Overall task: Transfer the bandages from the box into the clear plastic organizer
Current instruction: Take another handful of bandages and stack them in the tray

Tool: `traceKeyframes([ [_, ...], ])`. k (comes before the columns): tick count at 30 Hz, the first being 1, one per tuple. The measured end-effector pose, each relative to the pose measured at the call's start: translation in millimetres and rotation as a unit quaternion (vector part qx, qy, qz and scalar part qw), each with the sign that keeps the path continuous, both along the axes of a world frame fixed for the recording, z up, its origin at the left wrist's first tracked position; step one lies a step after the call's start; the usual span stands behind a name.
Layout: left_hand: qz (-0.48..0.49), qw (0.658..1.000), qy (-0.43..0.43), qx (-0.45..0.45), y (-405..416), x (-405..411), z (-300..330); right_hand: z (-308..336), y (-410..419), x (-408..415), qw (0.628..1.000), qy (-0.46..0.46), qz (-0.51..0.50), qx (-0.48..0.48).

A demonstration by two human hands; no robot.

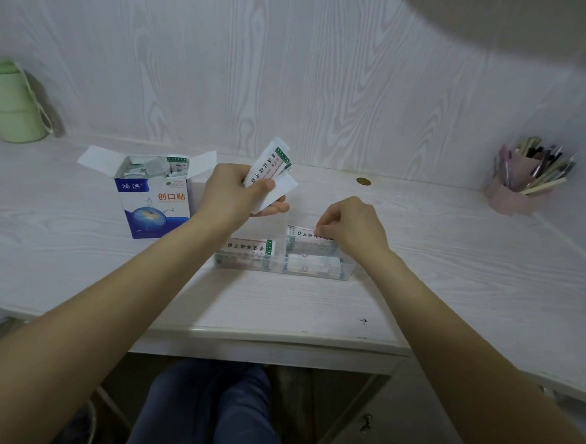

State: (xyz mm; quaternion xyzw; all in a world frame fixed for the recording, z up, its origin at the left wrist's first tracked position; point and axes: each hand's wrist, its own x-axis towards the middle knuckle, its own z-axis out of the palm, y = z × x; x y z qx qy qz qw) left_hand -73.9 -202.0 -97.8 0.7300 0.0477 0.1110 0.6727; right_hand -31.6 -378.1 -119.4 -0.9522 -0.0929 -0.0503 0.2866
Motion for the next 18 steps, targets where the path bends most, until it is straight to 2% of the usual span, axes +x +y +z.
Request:
traceKeyframes([
  [4, -0.009, 1.0, -0.005, 0.001, 1, 0, 0, 1, 0, 3, 0.999, 0.009, 0.034, -0.028],
  [6, -0.012, 1.0, -0.006, -0.003, 1, -1, 0, 1, 1, 3, 0.999, -0.011, 0.044, -0.009],
  [7, -0.014, 1.0, -0.006, -0.006, 1, -2, 0, 3, 3, 1, 0.998, -0.029, 0.043, 0.035],
  [9, -0.021, 1.0, 0.001, -0.016, 1, -4, 1, 13, 6, -7, 0.982, -0.035, 0.047, 0.181],
  [11, -0.045, 0.998, 0.015, -0.032, -2, -6, 2, 24, 11, -14, 0.953, 0.021, 0.065, 0.295],
  [15, -0.09, 0.994, 0.019, -0.056, -7, -9, 4, 32, 16, -17, 0.935, 0.099, 0.044, 0.337],
  [18, -0.061, 0.996, 0.013, -0.056, -4, -8, 4, 32, 11, -15, 0.903, 0.116, 0.019, 0.412],
])
